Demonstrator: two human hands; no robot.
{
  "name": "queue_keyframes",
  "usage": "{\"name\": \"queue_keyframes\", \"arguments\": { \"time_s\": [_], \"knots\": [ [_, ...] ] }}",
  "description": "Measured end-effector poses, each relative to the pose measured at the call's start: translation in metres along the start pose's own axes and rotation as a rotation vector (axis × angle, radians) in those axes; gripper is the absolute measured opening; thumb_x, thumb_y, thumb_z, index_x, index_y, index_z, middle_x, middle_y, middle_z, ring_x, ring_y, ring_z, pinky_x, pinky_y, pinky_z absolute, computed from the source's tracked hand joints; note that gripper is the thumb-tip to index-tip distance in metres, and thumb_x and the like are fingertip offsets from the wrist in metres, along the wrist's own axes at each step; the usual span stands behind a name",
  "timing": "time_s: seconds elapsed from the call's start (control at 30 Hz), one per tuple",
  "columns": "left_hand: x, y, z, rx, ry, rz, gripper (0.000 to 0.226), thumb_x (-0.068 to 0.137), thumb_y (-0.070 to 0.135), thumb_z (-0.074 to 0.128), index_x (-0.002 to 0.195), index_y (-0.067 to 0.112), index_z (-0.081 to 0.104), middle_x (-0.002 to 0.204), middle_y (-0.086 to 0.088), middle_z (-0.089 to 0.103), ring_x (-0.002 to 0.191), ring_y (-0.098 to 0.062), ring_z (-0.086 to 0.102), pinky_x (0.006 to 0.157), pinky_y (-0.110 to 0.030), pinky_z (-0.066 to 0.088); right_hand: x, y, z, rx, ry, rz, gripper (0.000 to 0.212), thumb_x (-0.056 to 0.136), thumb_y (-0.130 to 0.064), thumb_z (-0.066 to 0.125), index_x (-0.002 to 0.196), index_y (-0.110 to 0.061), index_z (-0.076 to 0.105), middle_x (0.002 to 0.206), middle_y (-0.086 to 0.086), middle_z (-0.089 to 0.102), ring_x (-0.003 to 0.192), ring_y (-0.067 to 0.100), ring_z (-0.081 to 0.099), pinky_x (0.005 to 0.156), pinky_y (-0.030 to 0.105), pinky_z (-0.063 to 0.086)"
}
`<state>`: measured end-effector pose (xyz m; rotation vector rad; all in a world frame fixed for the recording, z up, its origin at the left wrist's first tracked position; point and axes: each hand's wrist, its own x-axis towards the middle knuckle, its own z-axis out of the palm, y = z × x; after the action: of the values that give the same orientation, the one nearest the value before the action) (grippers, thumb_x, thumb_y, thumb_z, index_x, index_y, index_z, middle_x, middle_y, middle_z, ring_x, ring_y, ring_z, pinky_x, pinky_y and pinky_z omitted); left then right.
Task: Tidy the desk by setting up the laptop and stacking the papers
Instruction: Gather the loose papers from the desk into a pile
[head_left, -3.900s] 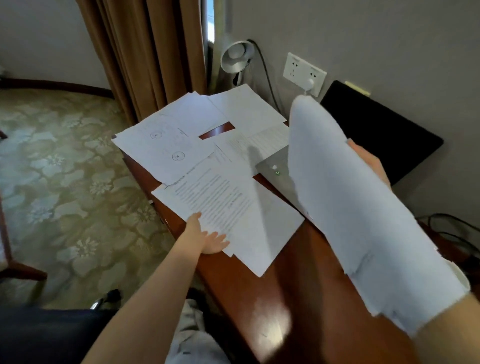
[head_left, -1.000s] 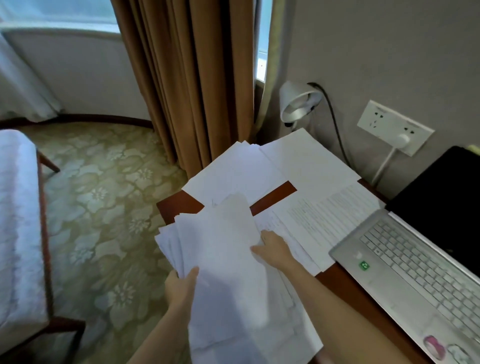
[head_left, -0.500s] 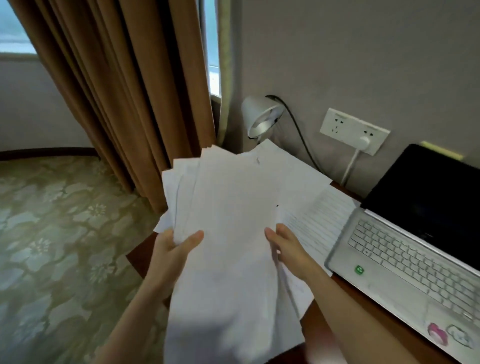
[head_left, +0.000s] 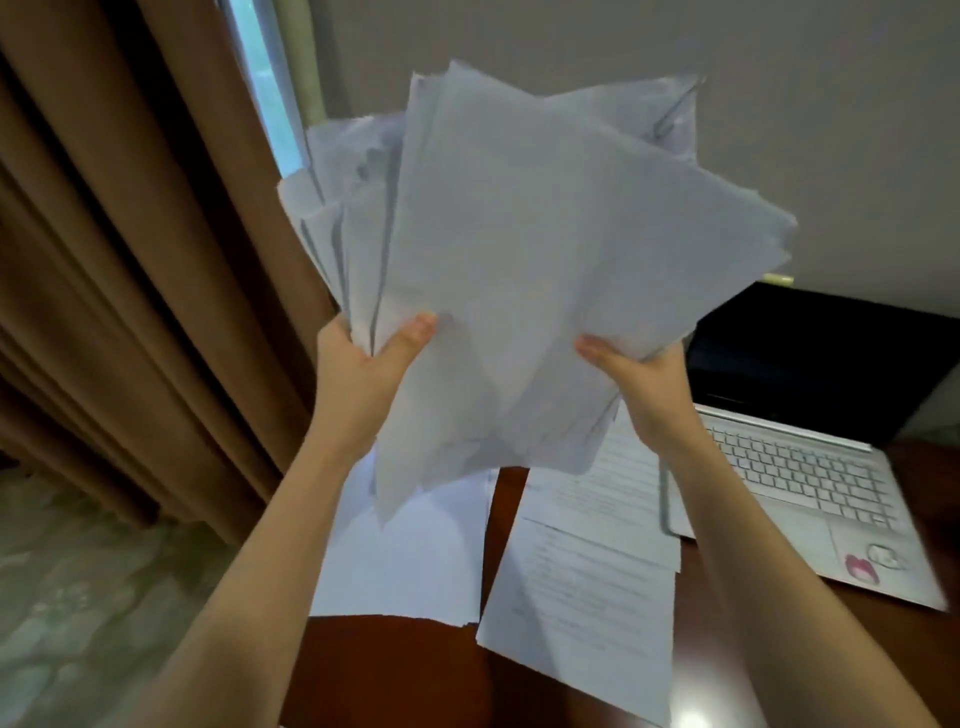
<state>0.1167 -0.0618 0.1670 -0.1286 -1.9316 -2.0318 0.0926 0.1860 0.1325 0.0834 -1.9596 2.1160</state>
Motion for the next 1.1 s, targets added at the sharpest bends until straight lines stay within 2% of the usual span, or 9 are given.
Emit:
{"name": "queue_keyframes", "arguments": {
  "time_s": [0.13,0.23,0.33,0.47,0.57,0.67,0.8,0.97,1.1],
  "knots": [
    [-0.002,-0.036,0.005,0.013,-0.039,-0.134,0.049,0.054,0.033,0.083,0.099,0.024,0.066,0.095,0.006,0.075,0.091,-0.013,0.071,0.073,-0.029,0.059,-0.019,0.015,-0.017,-0.034,-0.001,0.065,0.033,0.069,-0.006,0.081,0.096,-0.022,0.070,0.090,-0.007,0.076,0.088,0.012,0.072,0.071,0.021,0.055],
    [-0.005,-0.065,0.006,0.063,-0.095,-0.248,0.057,0.065,0.016,0.085,0.115,0.011,0.058,0.113,-0.009,0.066,0.105,-0.026,0.065,0.085,-0.042,0.056,-0.032,0.030,-0.025,-0.057,-0.022,0.169,0.036,0.064,-0.016,0.082,0.098,-0.017,0.071,0.092,0.000,0.077,0.090,0.019,0.073,0.076,0.033,0.056],
    [-0.005,-0.087,0.004,0.088,-0.074,-0.351,0.059,0.073,0.011,0.078,0.126,0.007,0.052,0.120,-0.011,0.063,0.108,-0.026,0.062,0.091,-0.049,0.054,-0.035,0.042,-0.026,-0.079,-0.094,0.237,0.051,0.067,-0.011,0.081,0.115,-0.011,0.063,0.108,0.011,0.071,0.102,0.028,0.068,0.083,0.042,0.058],
    [-0.010,-0.093,0.018,0.137,-0.055,-0.366,0.049,0.071,0.015,0.080,0.114,0.016,0.056,0.110,-0.003,0.064,0.098,-0.015,0.063,0.083,-0.036,0.056,-0.032,0.048,-0.018,-0.071,-0.108,0.287,0.057,0.073,-0.003,0.079,0.124,-0.013,0.056,0.113,0.007,0.068,0.105,0.021,0.066,0.072,0.025,0.059],
    [-0.004,-0.083,0.023,0.096,0.034,-0.297,0.043,0.068,0.021,0.083,0.102,0.028,0.058,0.102,0.005,0.067,0.095,-0.011,0.065,0.073,-0.027,0.056,-0.025,0.041,-0.019,-0.039,-0.086,0.257,0.049,0.072,-0.002,0.079,0.116,-0.013,0.063,0.108,0.006,0.071,0.101,0.021,0.069,0.074,0.029,0.059],
    [-0.002,-0.077,0.019,0.052,0.036,-0.241,0.046,0.057,0.037,0.082,0.097,0.036,0.058,0.097,0.011,0.067,0.088,-0.007,0.068,0.065,-0.023,0.058,-0.025,0.041,-0.030,-0.022,-0.109,0.223,0.058,0.063,-0.017,0.085,0.116,-0.012,0.063,0.106,0.005,0.072,0.096,0.018,0.071,0.072,0.029,0.059],
    [-0.016,-0.109,0.012,0.177,0.023,-0.372,0.059,0.065,0.028,0.084,0.116,0.025,0.053,0.107,0.003,0.064,0.099,-0.016,0.063,0.082,-0.040,0.057,-0.052,0.081,-0.044,-0.101,-0.126,0.414,0.044,0.062,-0.014,0.087,0.103,-0.013,0.070,0.101,0.002,0.076,0.098,0.023,0.071,0.075,0.028,0.059],
    [-0.021,-0.134,0.015,0.230,-0.070,-0.485,0.043,0.063,0.024,0.087,0.093,0.033,0.058,0.096,0.010,0.067,0.099,-0.018,0.064,0.073,-0.022,0.053,-0.067,0.103,-0.033,-0.092,-0.079,0.510,0.031,0.076,-0.007,0.077,0.101,-0.022,0.068,0.103,0.000,0.075,0.098,0.020,0.070,0.078,0.030,0.059],
    [-0.001,-0.126,0.011,0.287,0.019,-0.425,0.055,0.058,0.035,0.089,0.104,0.016,0.066,0.103,0.001,0.071,0.096,-0.019,0.068,0.081,-0.035,0.057,-0.056,0.097,-0.010,-0.135,0.014,0.507,0.034,0.079,-0.021,0.076,0.112,-0.016,0.066,0.104,0.002,0.073,0.094,0.017,0.070,0.078,0.030,0.058]
  ]
}}
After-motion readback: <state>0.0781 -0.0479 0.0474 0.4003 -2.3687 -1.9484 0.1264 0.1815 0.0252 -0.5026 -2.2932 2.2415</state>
